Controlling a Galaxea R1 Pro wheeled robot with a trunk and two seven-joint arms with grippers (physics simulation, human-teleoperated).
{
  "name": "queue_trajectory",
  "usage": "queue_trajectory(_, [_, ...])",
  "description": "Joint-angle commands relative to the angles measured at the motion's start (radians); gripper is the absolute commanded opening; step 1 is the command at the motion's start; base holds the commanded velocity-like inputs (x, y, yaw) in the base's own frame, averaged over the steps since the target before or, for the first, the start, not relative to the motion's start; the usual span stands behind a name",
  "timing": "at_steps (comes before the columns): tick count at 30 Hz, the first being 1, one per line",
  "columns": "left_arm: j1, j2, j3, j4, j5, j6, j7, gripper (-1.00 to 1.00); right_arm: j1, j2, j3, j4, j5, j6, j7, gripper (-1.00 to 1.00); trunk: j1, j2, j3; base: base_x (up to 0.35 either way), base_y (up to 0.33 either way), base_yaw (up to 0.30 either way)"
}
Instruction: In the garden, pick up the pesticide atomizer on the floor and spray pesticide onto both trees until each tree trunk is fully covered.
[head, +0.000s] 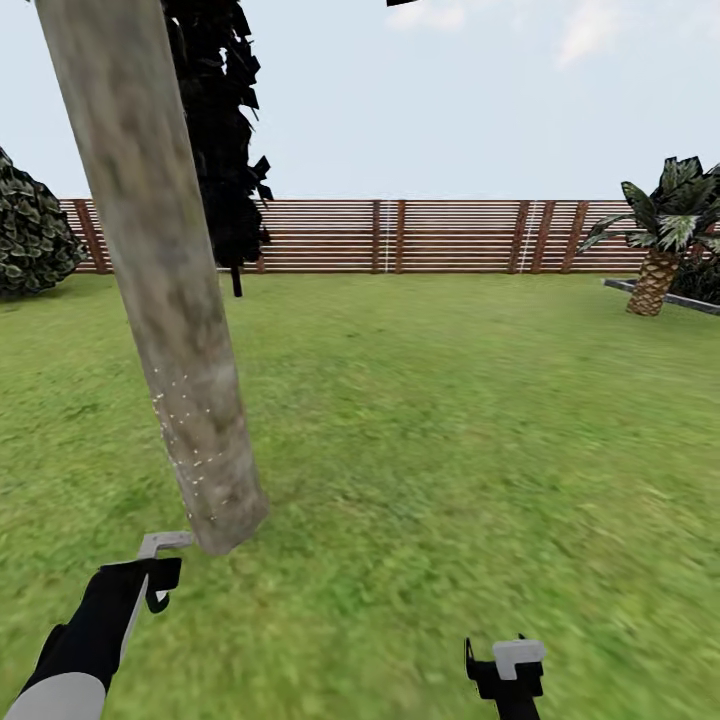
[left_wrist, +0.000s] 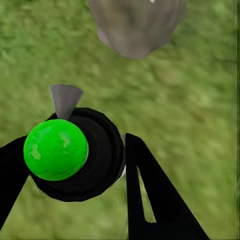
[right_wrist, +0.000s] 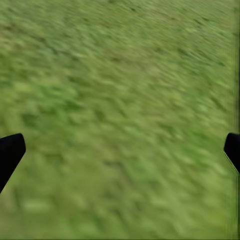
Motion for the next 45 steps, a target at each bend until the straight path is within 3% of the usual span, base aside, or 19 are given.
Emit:
queue_trajectory(1, [-0.001,-0.001,0.003,-0.002,-0.011,0.004,-0.009,-1.00,-0.001,0.000,0.001,0.001,0.010,0.001,-0.010,1.00,0.000,0.000,-0.001,0.092,-0.266,0.000])
queue_trajectory(10, [-0.001,-0.001,0.002,-0.002,-0.011,0.004,-0.009,-1.00,-0.001,0.000,0.002,0.000,0.010,0.000,-0.010,1.00,0.000,0.000,-0.001,0.102,-0.266,0.018])
queue_trajectory(31, [-0.001,-0.001,0.004,-0.002,-0.014,0.005,-0.007,-1.00,-0.001,0.002,0.002,0.001,0.010,0.000,-0.010,1.00,0.000,0.000,-0.001,0.007,-0.275,0.265])
queue_trajectory(45, [-0.001,0.001,0.006,-0.002,-0.014,0.005,-0.006,-1.00,-0.001,0.003,0.002,0.001,0.010,0.000,-0.009,1.00,0.000,0.000,-0.001,0.000,-0.275,0.085])
